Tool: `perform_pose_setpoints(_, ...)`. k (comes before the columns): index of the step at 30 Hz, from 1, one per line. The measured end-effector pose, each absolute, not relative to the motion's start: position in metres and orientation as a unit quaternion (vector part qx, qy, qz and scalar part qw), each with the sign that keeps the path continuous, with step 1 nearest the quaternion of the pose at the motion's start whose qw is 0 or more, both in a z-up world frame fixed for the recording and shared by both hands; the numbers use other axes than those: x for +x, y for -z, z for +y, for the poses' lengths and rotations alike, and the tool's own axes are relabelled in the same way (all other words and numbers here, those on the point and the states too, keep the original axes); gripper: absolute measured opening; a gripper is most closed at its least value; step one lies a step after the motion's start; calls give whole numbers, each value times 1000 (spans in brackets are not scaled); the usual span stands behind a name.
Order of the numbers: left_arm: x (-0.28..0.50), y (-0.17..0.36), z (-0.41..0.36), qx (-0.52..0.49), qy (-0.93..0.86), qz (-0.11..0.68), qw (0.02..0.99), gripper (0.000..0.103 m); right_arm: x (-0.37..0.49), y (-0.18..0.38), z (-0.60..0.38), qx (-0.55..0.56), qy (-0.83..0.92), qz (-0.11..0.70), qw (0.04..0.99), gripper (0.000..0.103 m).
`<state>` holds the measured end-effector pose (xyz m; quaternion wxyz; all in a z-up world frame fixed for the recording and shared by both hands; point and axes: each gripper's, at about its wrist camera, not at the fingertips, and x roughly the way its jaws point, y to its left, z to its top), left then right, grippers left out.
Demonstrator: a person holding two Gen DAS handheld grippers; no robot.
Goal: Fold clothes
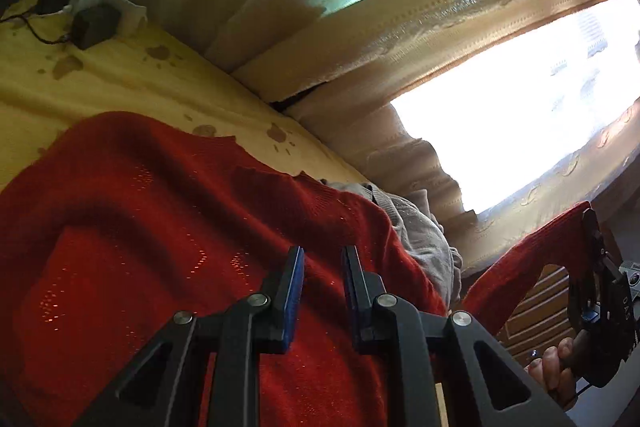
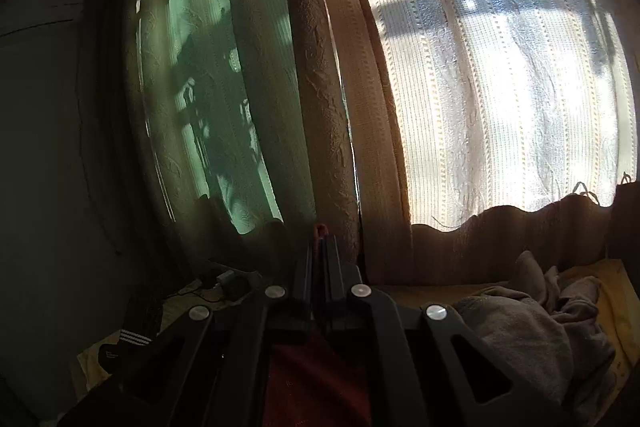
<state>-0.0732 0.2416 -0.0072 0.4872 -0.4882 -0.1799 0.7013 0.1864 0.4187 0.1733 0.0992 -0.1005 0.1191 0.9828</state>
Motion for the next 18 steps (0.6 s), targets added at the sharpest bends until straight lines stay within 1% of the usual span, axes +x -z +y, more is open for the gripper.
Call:
perform_pose_setpoints(2, -82, 19, 221, -497, -708, -192, 463, 21, 133, -146, 392, -186, -976, 112, 3, 10)
perform_pose_setpoints(3, -87, 25, 211, -501, -712, -198, 451, 21, 110, -131, 379, -228, -966, 113, -47, 21)
perform_pose_setpoints(4, -92, 31, 200, -505, -715, -204, 438, 21, 95, -114, 369, -260, -956, 118, -72, 43)
perform_pose_setpoints(5, -96, 39, 194, -512, -715, -207, 430, 21, 90, -99, 361, -278, -951, 114, -77, 58)
perform_pose_setpoints(6, -98, 47, 193, -519, -712, -205, 426, 21, 84, -84, 354, -296, -945, 110, -82, 75)
perform_pose_setpoints(7, -99, 54, 192, -525, -711, -201, 423, 21, 80, -71, 347, -312, -940, 106, -86, 81)
perform_pose_setpoints(11, -94, 76, 202, -554, -691, -179, 429, 21, 103, -63, 369, -302, -946, 112, -47, 81)
perform_pose_setpoints(14, -88, 88, 215, -579, -660, -180, 442, 21, 134, -68, 410, -276, -949, 153, 9, 83)
perform_pose_setpoints(15, -87, 91, 219, -587, -649, -187, 447, 21, 144, -70, 425, -268, -948, 170, 30, 86)
perform_pose_setpoints(17, -87, 96, 228, -612, -621, -201, 447, 26, 165, -65, 450, -260, -942, 205, 62, 87)
perform_pose_setpoints(18, -85, 97, 232, -624, -605, -207, 448, 35, 175, -61, 460, -256, -938, 221, 76, 87)
